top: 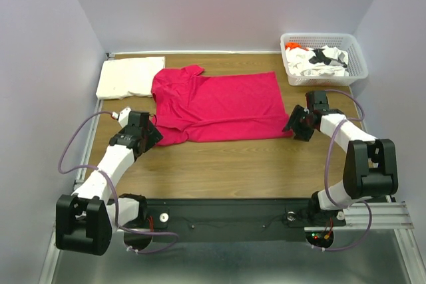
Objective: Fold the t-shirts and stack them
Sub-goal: Flatten the tshirt out
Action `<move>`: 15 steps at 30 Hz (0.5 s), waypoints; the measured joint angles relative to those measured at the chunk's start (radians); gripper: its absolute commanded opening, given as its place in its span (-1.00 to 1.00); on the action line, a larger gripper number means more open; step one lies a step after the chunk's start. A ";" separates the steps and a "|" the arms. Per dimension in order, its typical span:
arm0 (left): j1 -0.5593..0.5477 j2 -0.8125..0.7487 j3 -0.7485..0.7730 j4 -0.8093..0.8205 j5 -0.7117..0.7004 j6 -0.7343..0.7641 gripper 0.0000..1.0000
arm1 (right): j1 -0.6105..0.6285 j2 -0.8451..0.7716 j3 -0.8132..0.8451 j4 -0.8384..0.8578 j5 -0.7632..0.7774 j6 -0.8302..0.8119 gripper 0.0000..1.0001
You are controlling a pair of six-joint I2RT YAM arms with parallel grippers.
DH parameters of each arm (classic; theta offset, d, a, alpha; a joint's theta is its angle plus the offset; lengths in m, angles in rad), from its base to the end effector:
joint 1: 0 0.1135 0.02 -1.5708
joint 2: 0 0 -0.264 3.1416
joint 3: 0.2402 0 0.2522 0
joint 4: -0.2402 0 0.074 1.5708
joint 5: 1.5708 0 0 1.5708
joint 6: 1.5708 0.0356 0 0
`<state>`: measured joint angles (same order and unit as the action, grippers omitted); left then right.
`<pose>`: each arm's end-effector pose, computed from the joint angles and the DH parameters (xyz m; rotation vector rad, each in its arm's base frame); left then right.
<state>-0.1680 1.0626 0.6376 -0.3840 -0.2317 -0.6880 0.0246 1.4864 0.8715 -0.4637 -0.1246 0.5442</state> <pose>0.2128 -0.0278 0.2192 -0.7112 2.2468 -0.1420 0.2839 0.0114 0.1879 0.6484 2.6030 0.3496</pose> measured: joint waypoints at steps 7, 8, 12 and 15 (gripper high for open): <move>0.003 0.042 -0.056 0.068 0.031 -0.090 0.60 | -0.010 0.001 -0.071 0.085 -0.023 0.071 0.25; 0.004 0.043 -0.058 0.077 0.032 -0.100 0.60 | -0.011 0.001 -0.075 0.091 -0.026 0.079 0.25; 0.006 0.049 -0.070 0.124 0.034 -0.124 0.52 | -0.012 0.001 -0.103 0.144 -0.040 0.104 0.23; 0.007 0.062 -0.084 0.151 0.033 -0.135 0.40 | -0.012 0.001 -0.116 0.171 -0.046 0.116 0.19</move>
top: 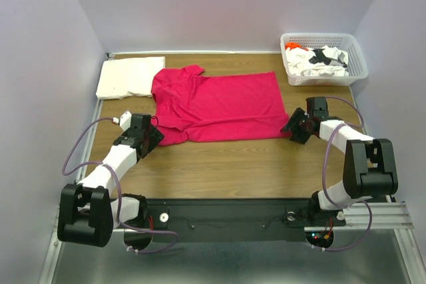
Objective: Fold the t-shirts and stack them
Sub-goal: Flatten the tshirt out
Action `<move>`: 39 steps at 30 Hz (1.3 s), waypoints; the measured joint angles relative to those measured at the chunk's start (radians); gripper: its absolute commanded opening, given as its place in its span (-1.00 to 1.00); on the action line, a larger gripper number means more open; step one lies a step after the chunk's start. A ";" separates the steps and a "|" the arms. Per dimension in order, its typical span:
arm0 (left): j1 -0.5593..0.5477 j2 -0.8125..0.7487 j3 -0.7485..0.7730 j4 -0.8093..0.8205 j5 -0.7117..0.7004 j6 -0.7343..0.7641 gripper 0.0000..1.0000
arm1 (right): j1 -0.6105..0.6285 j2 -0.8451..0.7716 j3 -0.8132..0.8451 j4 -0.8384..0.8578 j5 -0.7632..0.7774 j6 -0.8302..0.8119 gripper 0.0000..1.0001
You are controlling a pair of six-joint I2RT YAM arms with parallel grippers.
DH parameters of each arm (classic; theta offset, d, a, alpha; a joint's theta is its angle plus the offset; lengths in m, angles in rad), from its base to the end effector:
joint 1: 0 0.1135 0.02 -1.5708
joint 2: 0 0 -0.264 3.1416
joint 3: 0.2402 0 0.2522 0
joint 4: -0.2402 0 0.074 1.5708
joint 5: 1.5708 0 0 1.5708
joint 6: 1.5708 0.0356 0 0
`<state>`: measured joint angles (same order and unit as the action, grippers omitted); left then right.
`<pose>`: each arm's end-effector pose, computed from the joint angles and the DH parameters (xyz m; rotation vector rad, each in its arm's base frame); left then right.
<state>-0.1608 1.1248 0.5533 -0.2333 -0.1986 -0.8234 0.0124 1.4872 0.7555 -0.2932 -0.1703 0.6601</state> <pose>0.2184 -0.0283 0.1912 -0.8596 2.2071 -0.2427 0.2768 0.0095 0.1643 0.7817 2.5272 0.4573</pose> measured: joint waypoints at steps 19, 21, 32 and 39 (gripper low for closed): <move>0.128 0.059 -0.022 0.026 -0.050 0.050 -1.00 | -0.054 0.043 -0.006 0.067 0.036 -0.010 -0.99; 0.137 0.061 -0.012 0.019 -0.057 0.064 -1.00 | -0.073 0.019 -0.011 0.060 0.055 -0.025 -0.99; 0.138 -0.112 -0.042 0.023 0.134 0.043 0.75 | -0.086 -0.019 -0.013 0.031 0.082 -0.071 -0.99; 0.103 -0.072 -0.092 0.061 0.211 0.011 0.56 | -0.086 -0.005 -0.013 0.030 0.072 -0.082 -0.99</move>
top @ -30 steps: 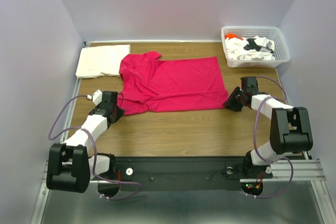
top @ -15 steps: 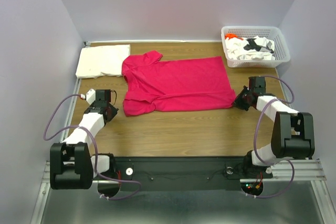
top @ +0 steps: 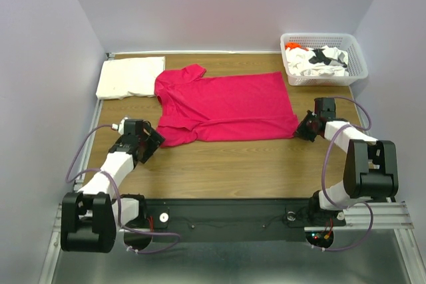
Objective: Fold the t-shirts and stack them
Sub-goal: Flatten the tshirt out
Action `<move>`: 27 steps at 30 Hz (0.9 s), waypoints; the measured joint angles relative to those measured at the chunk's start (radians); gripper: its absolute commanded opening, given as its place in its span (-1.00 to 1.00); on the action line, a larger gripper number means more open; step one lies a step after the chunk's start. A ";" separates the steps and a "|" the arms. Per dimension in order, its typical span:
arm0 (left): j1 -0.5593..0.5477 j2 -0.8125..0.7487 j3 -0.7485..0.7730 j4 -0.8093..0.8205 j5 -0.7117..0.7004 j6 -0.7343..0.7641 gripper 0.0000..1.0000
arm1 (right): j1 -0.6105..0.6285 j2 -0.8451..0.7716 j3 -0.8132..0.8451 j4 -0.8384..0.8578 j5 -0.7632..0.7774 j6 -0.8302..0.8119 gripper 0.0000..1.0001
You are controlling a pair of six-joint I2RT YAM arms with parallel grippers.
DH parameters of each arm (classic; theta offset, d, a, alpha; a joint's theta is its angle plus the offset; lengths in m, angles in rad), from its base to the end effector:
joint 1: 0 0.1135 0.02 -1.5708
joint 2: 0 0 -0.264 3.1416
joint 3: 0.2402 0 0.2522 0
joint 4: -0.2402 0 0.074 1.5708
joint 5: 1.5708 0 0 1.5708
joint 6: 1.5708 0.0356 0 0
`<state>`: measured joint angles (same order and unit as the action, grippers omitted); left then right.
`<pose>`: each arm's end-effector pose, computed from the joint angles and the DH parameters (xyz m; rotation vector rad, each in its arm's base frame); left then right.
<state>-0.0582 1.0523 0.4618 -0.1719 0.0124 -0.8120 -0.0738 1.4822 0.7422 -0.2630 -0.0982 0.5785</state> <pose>0.2049 -0.0124 0.1806 -0.8688 2.2122 -0.4419 0.2763 -0.0169 0.1633 0.7972 2.4732 0.3129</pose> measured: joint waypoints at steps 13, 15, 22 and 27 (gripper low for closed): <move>-0.107 0.198 0.019 0.167 -0.050 -0.014 -0.66 | 0.000 -0.003 0.000 -0.005 -0.002 -0.012 -0.99; -0.109 0.208 0.020 0.167 -0.066 -0.015 -0.95 | 0.000 -0.011 0.000 -0.010 0.003 -0.016 -0.99; -0.099 0.223 0.065 0.090 -0.154 0.004 -1.00 | 0.000 -0.042 0.000 -0.031 0.047 -0.034 -0.99; -0.076 0.218 0.113 -0.023 -0.206 0.044 -1.00 | -0.002 -0.055 0.000 -0.083 0.075 -0.042 -0.99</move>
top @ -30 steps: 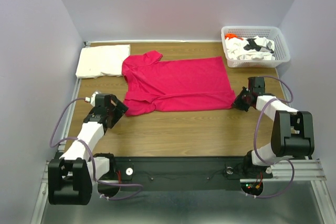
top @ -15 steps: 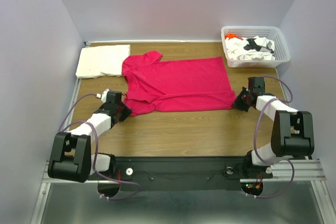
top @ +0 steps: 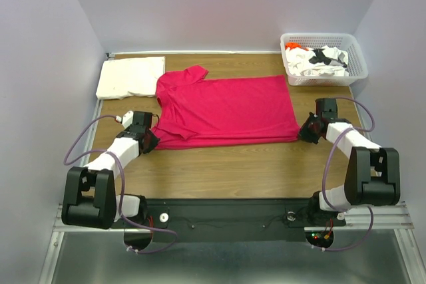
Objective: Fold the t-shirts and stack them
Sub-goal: Flatten the tshirt out
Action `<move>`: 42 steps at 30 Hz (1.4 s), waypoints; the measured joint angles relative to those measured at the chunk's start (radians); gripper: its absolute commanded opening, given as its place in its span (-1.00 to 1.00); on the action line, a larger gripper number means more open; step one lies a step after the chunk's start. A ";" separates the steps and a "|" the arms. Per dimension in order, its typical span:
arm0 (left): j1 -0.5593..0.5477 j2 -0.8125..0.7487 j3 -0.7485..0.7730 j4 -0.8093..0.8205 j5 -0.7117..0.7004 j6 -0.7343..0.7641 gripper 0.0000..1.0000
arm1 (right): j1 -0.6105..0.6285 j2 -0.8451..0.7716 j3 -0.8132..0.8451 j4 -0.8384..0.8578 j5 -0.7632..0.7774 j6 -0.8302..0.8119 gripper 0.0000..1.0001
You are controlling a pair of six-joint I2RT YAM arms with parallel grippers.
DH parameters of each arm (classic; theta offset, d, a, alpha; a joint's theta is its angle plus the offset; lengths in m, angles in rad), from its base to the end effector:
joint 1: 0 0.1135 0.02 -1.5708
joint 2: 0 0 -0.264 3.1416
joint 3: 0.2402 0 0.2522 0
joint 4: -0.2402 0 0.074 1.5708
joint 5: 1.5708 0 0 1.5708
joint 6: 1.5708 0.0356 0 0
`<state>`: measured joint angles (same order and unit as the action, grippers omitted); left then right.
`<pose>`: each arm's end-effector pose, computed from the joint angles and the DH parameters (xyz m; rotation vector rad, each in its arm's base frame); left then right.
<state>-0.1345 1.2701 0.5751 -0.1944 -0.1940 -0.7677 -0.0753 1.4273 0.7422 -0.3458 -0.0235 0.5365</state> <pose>0.2358 -0.0250 0.1703 -0.8406 2.2951 -0.1636 0.2655 -0.0192 0.1722 0.7793 2.4956 0.1952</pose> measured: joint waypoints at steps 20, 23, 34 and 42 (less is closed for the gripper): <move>0.011 -0.166 0.094 -0.229 -0.009 0.153 0.85 | -0.005 -0.095 0.027 -0.250 0.045 -0.080 -0.24; 0.007 -0.232 0.149 -0.239 -0.016 0.171 0.85 | 0.011 -0.132 0.096 -0.279 0.027 -0.111 -0.24; -0.055 -0.211 0.170 -0.225 0.008 0.166 0.61 | 0.468 -0.031 0.322 -0.179 -0.088 -0.246 -0.22; -0.055 -0.192 0.101 -0.179 0.011 0.156 0.61 | 0.842 0.353 0.603 -0.075 -0.134 -0.373 -0.11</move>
<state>-0.1898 1.0779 0.6762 -0.3729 -0.1833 -0.6117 0.7670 1.7805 1.3449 -0.4206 -0.1570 0.1638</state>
